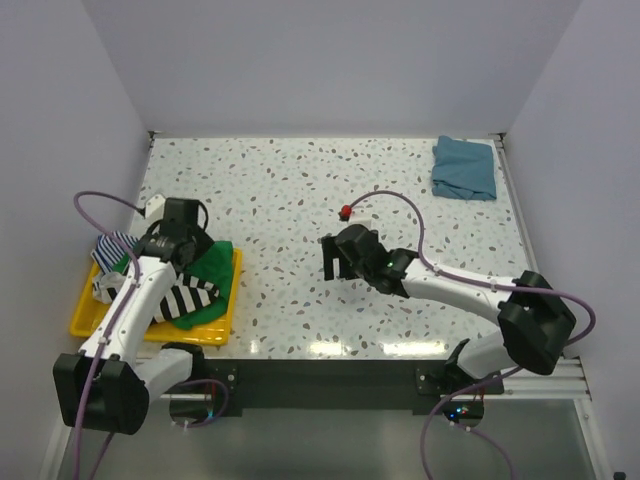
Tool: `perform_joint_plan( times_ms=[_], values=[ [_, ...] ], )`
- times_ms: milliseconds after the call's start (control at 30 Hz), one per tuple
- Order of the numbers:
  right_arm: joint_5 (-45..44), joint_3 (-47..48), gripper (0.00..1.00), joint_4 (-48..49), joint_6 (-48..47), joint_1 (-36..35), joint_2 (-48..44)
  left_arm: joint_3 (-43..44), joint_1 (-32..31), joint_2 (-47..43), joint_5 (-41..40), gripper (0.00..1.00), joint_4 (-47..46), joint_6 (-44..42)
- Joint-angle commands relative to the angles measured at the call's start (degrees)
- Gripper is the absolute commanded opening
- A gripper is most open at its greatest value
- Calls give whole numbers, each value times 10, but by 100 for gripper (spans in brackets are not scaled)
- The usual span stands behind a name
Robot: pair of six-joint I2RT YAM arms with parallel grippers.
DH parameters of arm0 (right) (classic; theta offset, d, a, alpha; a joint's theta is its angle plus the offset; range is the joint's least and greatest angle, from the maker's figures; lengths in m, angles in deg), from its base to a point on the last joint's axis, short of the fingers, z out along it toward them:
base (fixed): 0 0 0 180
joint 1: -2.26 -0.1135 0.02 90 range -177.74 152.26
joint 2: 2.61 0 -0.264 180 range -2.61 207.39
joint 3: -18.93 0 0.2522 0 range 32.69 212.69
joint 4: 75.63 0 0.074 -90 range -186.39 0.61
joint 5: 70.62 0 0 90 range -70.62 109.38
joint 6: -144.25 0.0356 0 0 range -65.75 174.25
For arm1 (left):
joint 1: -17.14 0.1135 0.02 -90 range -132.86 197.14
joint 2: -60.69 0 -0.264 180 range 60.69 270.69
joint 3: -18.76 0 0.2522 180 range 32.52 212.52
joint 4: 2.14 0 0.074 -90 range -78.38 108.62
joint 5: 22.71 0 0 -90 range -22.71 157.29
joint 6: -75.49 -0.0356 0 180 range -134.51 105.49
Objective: Fold and stack the tank tops
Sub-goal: Grab the tank top from the pile
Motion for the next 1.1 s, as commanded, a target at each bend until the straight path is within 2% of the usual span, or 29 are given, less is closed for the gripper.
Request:
perform_joint_plan(
  times_ms=[0,167,333,600,767,933,1067],
  values=[
    [14,2,88,11,27,-12,17,-18,59,18,-59,50,60,48],
    [23,2,88,24,21,-14,44,-26,75,26,-104,55,91,88],
    [32,6,88,20,8,-14,49,-28,82,-12,-150,64,153,136],
    [44,-10,88,28,-10,-14,45,-51,88,-58,-150,67,227,201],
    [53,-10,88,34,-15,-14,53,-62,91,-64,-155,68,235,227],
    [55,-10,88,40,-12,-14,56,-72,96,-40,-140,68,205,228],
    [56,-13,88,42,-10,-14,54,-86,96,-16,-129,64,184,224]
  ],
)
